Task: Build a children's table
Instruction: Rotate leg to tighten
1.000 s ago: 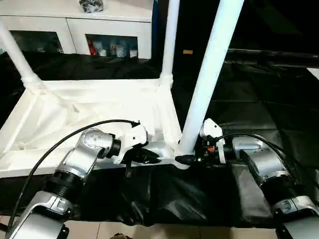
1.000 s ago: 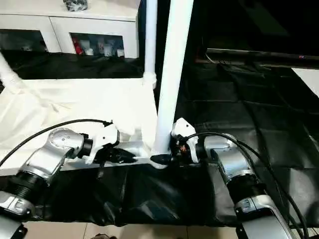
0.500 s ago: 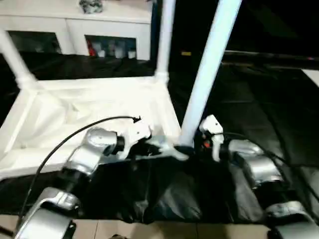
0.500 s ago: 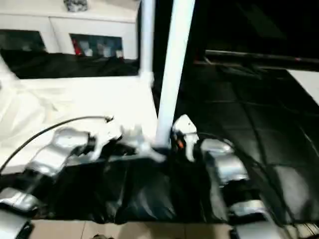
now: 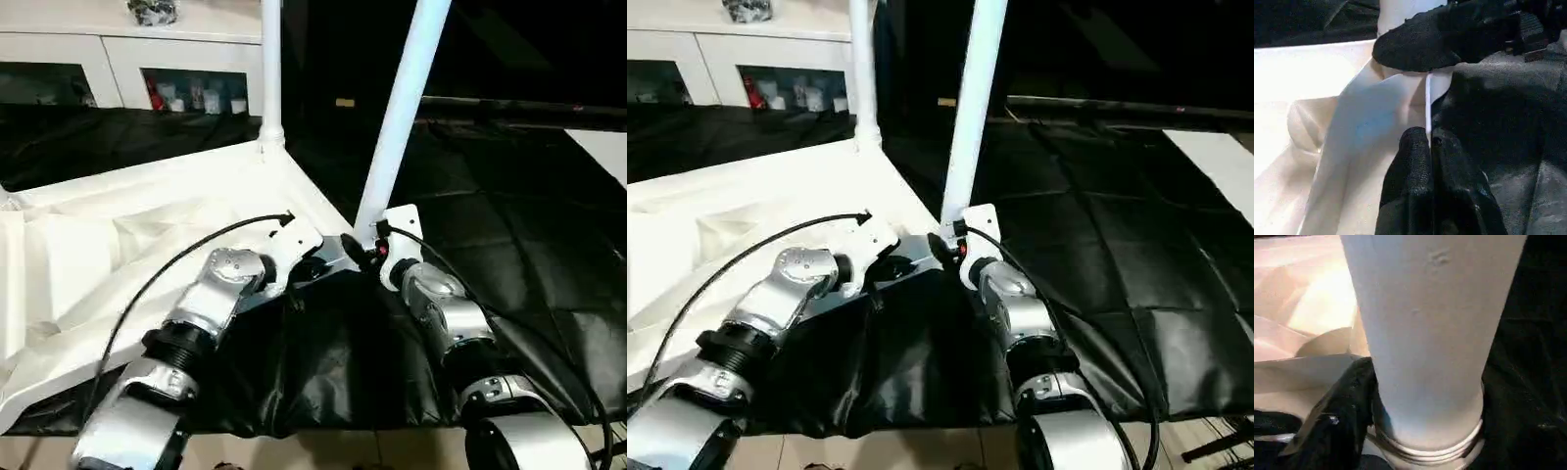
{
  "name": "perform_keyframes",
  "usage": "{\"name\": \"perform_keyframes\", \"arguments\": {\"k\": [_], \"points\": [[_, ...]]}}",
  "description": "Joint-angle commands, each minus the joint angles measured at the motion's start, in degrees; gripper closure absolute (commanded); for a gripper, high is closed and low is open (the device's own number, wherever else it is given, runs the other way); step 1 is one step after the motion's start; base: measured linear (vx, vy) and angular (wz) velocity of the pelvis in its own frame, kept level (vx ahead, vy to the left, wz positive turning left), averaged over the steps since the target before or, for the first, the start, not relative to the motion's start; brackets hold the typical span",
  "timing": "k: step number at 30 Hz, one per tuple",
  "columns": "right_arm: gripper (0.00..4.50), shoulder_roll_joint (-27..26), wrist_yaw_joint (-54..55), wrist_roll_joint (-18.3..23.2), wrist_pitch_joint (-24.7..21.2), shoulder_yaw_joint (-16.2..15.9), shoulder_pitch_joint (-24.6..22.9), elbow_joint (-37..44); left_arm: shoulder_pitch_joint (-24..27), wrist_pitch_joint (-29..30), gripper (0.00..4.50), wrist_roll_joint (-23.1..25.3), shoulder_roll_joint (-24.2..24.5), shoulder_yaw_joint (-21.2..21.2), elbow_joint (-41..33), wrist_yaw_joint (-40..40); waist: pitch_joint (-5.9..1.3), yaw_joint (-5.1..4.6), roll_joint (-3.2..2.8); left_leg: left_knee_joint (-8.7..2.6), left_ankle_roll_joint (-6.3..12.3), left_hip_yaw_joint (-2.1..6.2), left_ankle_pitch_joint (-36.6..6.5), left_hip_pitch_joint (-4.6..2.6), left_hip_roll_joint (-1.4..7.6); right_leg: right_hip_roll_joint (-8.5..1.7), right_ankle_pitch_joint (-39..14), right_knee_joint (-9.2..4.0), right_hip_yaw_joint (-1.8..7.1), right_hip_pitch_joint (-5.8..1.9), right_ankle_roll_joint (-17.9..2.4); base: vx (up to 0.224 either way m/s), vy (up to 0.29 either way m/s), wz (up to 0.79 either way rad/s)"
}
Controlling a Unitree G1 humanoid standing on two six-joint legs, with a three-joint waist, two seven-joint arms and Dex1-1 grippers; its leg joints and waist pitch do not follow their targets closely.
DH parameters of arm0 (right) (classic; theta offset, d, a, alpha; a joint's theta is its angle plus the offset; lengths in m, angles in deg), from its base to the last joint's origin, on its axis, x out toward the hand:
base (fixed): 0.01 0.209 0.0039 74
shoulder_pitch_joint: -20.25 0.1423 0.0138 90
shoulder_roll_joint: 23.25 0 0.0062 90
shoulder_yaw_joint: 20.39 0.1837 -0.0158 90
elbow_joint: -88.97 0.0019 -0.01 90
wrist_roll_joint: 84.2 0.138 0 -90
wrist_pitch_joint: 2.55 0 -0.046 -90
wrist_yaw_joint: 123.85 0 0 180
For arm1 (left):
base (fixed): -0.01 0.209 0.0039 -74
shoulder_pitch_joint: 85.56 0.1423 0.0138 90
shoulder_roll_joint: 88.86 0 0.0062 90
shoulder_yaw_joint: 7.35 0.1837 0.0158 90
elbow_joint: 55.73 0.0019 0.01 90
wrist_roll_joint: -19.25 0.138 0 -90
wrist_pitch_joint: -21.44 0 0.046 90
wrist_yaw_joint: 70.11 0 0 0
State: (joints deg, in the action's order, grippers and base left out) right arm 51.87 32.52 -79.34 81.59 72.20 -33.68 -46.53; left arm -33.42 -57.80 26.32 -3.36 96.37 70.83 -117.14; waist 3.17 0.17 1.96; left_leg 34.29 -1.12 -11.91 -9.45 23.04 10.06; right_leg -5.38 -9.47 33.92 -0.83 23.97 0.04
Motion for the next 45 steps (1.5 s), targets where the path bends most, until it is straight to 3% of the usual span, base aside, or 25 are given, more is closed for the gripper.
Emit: {"name": "perform_keyframes", "arguments": {"k": [1, 5, 6, 7, 8, 11, 13, 18, 24, 26, 31, 38, 42, 44, 45], "points": [[0.75, -2.68, -6.35, 1.58, 0.43, -3.54, 0.11, 2.16, -1.23, -3.08, 4.5, -1.51, -1.65, 1.28, -2.29, -0.83, -4.09, 0.1, -0.47, -4.93, -0.41, 1.65, -20.11, -1.83, 2.66, -2.22, -15.32, -4.06, 0.97, -1.8, -10.58, 0.0, 0.0, 0.0], [0.43, 1.7, -11.11, 0.9, 0.89, -4.83, -1.07, 3.93, 0.44, -3.66, 4.5, -2.42, 0.26, 1.41, -4.3, -4.39, -4.15, 0.34, -0.35, -4.65, 0.2, 1.46, -18.34, -1.84, 2.77, -2.3, -13.56, -3.84, 1.01, -1.91, -11.66, 0.0, 0.0, 0.0], [0.34, 2.9, -12.56, 0.73, 0.87, -5.2, -1.26, 4.28, 0.88, -3.8, 4.5, -2.67, 0.82, 1.41, -4.71, -5.39, -4.18, 0.31, -0.79, -4.67, 0.53, 1.51, -17.0, -1.71, 2.79, -2.2, -11.36, -3.55, 0.95, -2.11, -12.32, 0.0, 0.0, 0.0], [0.34, 4.03, -14.08, 0.63, 0.59, -5.52, -1.37, 4.51, 1.25, -4.6, 4.5, -2.74, 1.4, 1.53, -4.87, -6.3, -4.24, 0.28, -0.66, -4.58, 0.79, 1.4, -16.71, -1.75, 2.75, -2.09, -10.67, -3.54, 0.93, -2.12, -12.52, 0.0, 0.0, 0.0], [0.34, 5.65, -16.61, 0.39, 0.44, -5.97, -1.63, 4.95, 1.68, -4.96, 4.5, -3.06, 2.05, 1.58, -5.04, -7.67, -4.27, 0.33, -1.23, -4.52, 0.94, 1.43, -16.39, -1.87, 2.76, -2.11, -9.53, -3.38, 0.95, -2.15, -13.07, 0.0, 0.0, 0.0], [0.34, 7.99, -21.23, 0.3, -0.22, -6.51, -2.26, 6.06, 2.34, -5.98, 4.5, -3.54, 3.09, 1.73, -5.32, -10.12, -4.29, 0.35, -0.9, -4.35, 1.91, 1.35, -15.21, -1.77, 2.75, -2.05, -7.32, -3.17, 0.87, -2.5, -14.13, 0.0, 0.0, 0.0], [0.34, 10.17, -26.29, 1.17, -1.13, -7.14, -3.01, 7.6, 2.92, -6.56, 4.5, -4.46, 4.15, 1.93, -6.11, -13.07, -4.2, 0.52, -1.29, -4.41, 1.93, 1.34, -15.88, -1.98, 2.86, -2.01, -7.75, -3.19, 0.87, -2.43, -14.65, 0.0, 0.0, 0.0], [0.34, 12.76, -33.54, 2.74, -2.29, -9.01, -4.43, 10.87, 3.38, -6.27, 4.5, -6.05, 5.64, 1.97, -7.38, -17.15, -3.92, 0.99, -1.36, -4.59, 1.08, 1.2, -18.04, -2.24, 3.04, -2.01, -10.99, -3.45, 0.95, -2.23, -14.39, 0.0, 0.0, 0.0], [0.99, 17.0, -44.94, 3.29, -4.08, -12.89, -6.49, 15.05, 3.81, -6.02, 4.5, -7.14, 8.83, 3.17, -8.18, -24.25, -3.76, 2.08, -1.15, -4.64, 0.11, 0.99, -19.21, -2.58, 3.24, -1.99, -14.16, -3.53, 1.0, -1.73, -13.62, 0.0, 0.0, 0.0], [0.99, 17.61, -45.7, 2.85, -3.98, -13.51, -6.51, 15.14, 3.82, -6.08, 4.5, -6.99, 9.14, 3.26, -8.04, -24.74, -3.69, 2.18, -1.19, -4.78, -0.28, 1.1, -19.48, -2.43, 3.23, -2.11, -15.63, -3.59, 0.99, -1.78, -13.15, 0.0, 0.0, 0.0], [1.37, 18.61, -47.05, 2.14, -4.03, -14.6, -6.24, 15.23, 4.28, -5.26, 4.5, -7.65, 9.58, 3.37, -8.34, -25.94, -3.63, 2.01, -1.11, -4.92, -1.25, 1.39, -21.03, -2.41, 3.15, -2.31, -19.32, -3.91, 1.07, -1.61, -11.66, 0.0, 0.0, 0.0], [1.79, 18.07, -46.95, 2.41, -4.47, -14.88, -6.61, 15.98, 4.35, -5.04, 4.5, -7.6, 9.44, 3.7, -8.62, -26.22, -3.81, 1.96, -1.03, -4.77, -0.67, 1.28, -19.16, -2.28, 3.1, -2.18, -16.44, -3.67, 1.08, -1.73, -12.2, 0.0, 0.0, 0.0], [1.81, 14.07, -37.98, 2.24, -3.68, -12.11, -6.37, 13.31, 2.61, -4.29, 4.5, -5.73, 7.02, 2.47, -6.0, -18.91, -3.81, 1.68, -0.91, -4.71, -0.71, 1.25, -18.67, -2.23, 3.0, -2.22, -15.85, -3.62, 1.14, -1.59, -12.49, 0.0, 0.0, 0.0], [1.81, 10.88, -27.59, 1.09, -3.11, -9.47, -4.58, 9.06, 1.4, -2.54, 4.5, -5.07, 4.88, 1.47, -4.58, -13.45, -3.7, 1.28, -0.93, -4.8, -1.67, 1.55, -20.18, -2.14, 2.8, -2.38, -19.87, -3.93, 1.02, -1.62, -11.45, 0.0, 0.0, 0.0], [1.81, 8.98, -22.13, 1.23, -3.24, -7.6, -3.52, 6.84, 0.65, -1.66, 4.5, -4.86, 3.39, 0.8, -3.82, -10.25, -3.62, 0.95, -1.0, -4.83, -2.4, 1.59, -21.28, -2.28, 2.8, -2.36, -21.96, -4.1, 1.03, -1.28, -10.93, 0.0, 0.0, 0.0]]}}
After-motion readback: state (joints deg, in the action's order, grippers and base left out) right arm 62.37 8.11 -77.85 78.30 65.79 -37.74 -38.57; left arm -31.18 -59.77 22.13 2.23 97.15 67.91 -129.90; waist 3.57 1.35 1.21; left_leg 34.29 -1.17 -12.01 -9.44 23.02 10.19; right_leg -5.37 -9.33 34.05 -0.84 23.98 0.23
